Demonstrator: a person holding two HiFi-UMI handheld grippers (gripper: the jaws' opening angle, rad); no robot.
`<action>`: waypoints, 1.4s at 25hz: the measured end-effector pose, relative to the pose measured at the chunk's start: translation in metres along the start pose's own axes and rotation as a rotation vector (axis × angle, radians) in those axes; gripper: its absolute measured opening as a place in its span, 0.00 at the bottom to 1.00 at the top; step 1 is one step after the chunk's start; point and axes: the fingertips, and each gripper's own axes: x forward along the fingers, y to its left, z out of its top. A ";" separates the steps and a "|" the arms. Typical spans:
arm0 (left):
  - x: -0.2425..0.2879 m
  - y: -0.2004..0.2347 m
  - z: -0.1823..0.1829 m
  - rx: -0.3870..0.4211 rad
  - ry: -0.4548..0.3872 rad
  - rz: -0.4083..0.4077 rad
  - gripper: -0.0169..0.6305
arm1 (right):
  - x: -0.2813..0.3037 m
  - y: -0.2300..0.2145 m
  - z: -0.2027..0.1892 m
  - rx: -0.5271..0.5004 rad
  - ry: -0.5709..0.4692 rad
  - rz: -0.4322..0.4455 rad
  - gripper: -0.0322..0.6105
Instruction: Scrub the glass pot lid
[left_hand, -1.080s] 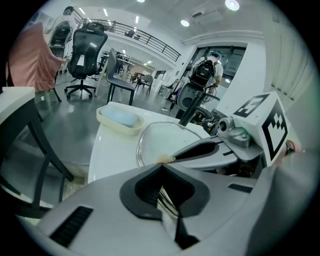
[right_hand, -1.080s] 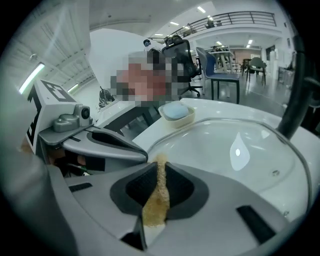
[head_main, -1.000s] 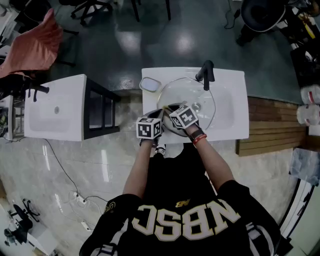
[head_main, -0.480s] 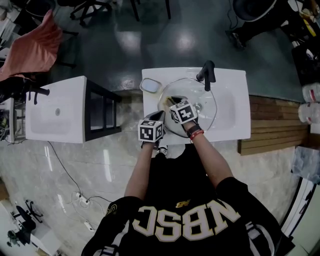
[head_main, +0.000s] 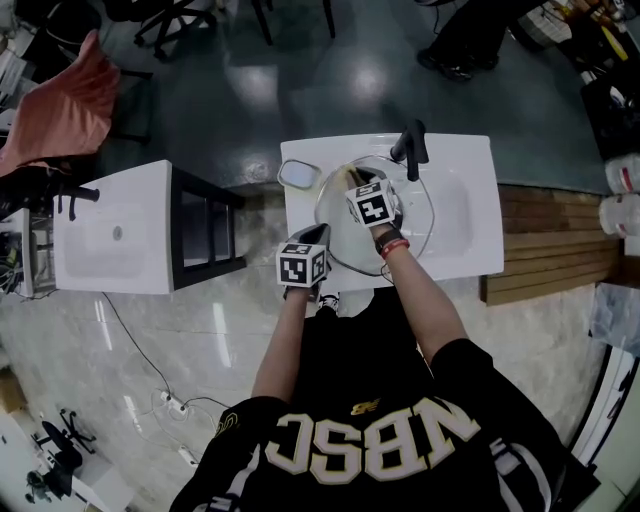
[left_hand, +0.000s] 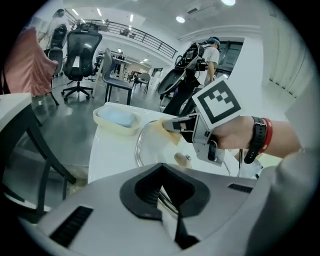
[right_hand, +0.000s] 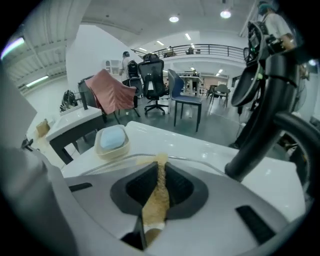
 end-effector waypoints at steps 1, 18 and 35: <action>0.000 0.000 0.000 0.000 0.000 -0.001 0.05 | -0.002 -0.008 -0.002 -0.003 0.000 -0.036 0.13; 0.004 0.001 0.000 0.012 0.008 -0.015 0.05 | -0.066 -0.104 -0.068 -0.076 0.120 -0.464 0.13; 0.003 -0.002 0.003 -0.008 0.009 -0.025 0.04 | -0.134 -0.022 -0.149 -0.110 0.485 0.043 0.13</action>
